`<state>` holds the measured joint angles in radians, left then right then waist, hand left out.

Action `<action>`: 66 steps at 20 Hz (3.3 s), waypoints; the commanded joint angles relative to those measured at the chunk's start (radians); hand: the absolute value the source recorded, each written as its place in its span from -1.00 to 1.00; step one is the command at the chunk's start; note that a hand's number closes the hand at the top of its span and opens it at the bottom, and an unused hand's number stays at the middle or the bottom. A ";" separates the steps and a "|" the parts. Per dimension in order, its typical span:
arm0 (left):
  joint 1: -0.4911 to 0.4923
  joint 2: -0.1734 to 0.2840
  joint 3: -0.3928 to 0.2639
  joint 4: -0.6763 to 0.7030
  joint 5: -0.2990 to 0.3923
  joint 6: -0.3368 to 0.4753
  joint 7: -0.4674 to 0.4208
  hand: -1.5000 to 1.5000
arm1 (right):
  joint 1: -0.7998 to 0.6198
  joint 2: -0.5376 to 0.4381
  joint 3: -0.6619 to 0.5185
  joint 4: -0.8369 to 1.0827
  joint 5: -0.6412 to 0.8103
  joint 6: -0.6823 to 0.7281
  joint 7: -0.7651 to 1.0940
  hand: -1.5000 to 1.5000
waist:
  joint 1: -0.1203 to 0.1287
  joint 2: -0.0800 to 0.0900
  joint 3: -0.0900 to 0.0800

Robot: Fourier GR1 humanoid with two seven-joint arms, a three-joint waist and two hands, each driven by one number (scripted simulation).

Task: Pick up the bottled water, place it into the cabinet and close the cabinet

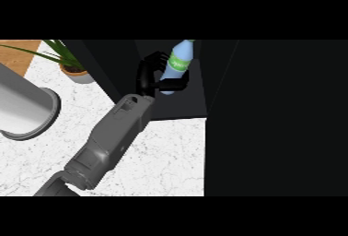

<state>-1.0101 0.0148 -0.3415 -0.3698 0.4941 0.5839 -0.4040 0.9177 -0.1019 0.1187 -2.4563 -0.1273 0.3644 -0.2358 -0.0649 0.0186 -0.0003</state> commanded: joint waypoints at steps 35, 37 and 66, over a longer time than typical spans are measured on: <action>-0.168 -0.013 0.174 0.164 0.035 -0.194 -0.284 -1.00 | 0.029 -0.030 -0.057 -0.031 -0.141 0.099 0.004 -1.00 | 0.008 -0.005 0.000; -0.179 -0.014 0.166 0.161 0.027 -0.177 -0.280 -1.00 | 0.057 -0.010 -0.014 -0.096 -0.126 0.073 0.046 -1.00 | 0.011 -0.007 -0.001; 0.570 0.045 -0.238 -0.855 0.113 -0.297 -0.154 -1.00 | 0.089 -0.014 0.051 -0.083 -0.002 0.042 0.023 -1.00 | 0.071 -0.031 0.000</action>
<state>-0.5534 0.0263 -0.5290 -1.0581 0.6216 0.2899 -0.5922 0.9620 -0.0840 0.1942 -2.4529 -0.1401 0.3840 -0.2183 0.0060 -0.0106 -0.0004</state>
